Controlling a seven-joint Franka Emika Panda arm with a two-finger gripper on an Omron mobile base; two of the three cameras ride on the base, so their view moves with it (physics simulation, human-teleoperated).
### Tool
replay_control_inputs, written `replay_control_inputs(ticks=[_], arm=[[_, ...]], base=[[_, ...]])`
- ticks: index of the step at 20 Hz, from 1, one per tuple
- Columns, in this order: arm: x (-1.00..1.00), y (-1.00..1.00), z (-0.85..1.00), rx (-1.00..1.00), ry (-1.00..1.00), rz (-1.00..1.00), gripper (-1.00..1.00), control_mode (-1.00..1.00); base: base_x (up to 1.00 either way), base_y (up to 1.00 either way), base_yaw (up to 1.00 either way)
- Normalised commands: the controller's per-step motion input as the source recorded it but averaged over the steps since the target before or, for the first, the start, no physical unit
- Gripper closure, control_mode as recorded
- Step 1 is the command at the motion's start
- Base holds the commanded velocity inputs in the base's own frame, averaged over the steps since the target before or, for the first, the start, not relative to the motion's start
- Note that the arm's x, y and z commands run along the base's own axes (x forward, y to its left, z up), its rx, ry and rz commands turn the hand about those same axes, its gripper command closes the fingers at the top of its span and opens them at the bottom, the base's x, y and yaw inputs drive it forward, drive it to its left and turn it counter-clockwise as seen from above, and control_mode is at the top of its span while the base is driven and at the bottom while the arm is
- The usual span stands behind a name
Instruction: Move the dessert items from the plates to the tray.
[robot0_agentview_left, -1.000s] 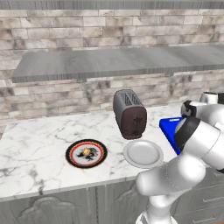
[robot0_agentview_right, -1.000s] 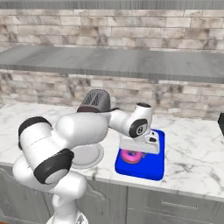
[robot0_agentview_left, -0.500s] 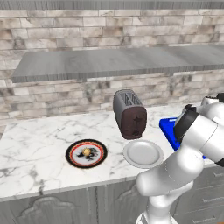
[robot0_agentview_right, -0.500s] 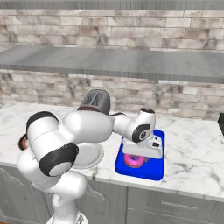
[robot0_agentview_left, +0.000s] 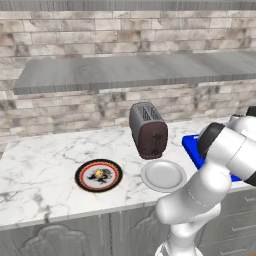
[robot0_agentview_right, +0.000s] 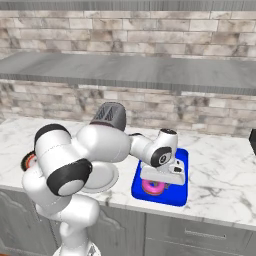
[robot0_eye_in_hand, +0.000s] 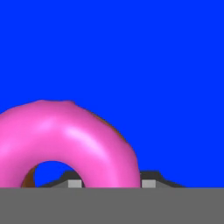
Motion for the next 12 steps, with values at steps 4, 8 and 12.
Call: replay_control_inputs(ticks=[4, 8, 12], arm=[[0.0, 0.0, -0.03, 0.0, 0.0, 0.0, 1.0, -1.0], [0.0, 0.0, 0.0, 0.0, 0.0, 0.0, 1.0, -1.0], [0.0, 0.0, 0.0, 0.0, 0.0, 0.0, -1.0, -1.0]], base=[[0.0, 0.0, 0.0], [0.0, 0.0, 0.0], [0.0, 0.0, 0.0]])
